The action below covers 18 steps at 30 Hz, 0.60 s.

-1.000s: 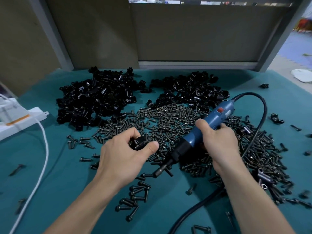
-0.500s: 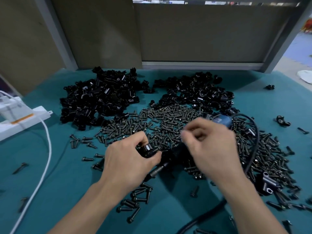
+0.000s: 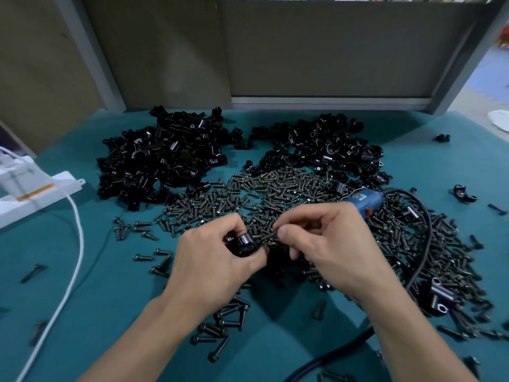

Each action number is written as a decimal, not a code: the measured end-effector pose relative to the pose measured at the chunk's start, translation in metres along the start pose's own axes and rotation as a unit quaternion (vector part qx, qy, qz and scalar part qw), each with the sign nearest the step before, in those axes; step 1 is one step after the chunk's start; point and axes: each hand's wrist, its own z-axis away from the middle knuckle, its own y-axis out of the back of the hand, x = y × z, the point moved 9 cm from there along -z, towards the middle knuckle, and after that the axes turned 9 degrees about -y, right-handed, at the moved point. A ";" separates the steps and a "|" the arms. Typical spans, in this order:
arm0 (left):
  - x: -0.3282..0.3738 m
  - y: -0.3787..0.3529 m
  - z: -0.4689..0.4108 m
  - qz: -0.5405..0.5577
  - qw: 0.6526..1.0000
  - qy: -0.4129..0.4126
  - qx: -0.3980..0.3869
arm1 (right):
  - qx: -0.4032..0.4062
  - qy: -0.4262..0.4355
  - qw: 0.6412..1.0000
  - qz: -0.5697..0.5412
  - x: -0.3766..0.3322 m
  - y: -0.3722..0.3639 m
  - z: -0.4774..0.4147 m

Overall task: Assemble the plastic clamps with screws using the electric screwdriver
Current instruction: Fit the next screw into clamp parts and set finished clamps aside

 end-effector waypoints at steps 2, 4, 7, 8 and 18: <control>-0.003 0.001 -0.001 0.011 1.000 0.012 0.001 | 0.016 0.001 0.999 -0.031 0.000 0.007 0.000; -0.005 0.000 -0.002 0.021 1.000 0.016 -0.005 | 0.017 0.007 0.999 -0.049 -0.001 0.006 0.001; -0.003 -0.002 -0.002 0.048 0.999 0.007 -0.015 | -0.005 0.020 0.998 -0.057 -0.003 -0.004 0.003; -0.002 -0.003 -0.002 0.053 0.998 -0.002 -0.016 | -0.011 0.024 0.998 -0.057 -0.004 -0.005 0.003; 0.008 0.001 0.000 0.034 0.997 -0.074 -0.002 | -0.024 0.039 0.998 -0.051 -0.005 -0.009 0.003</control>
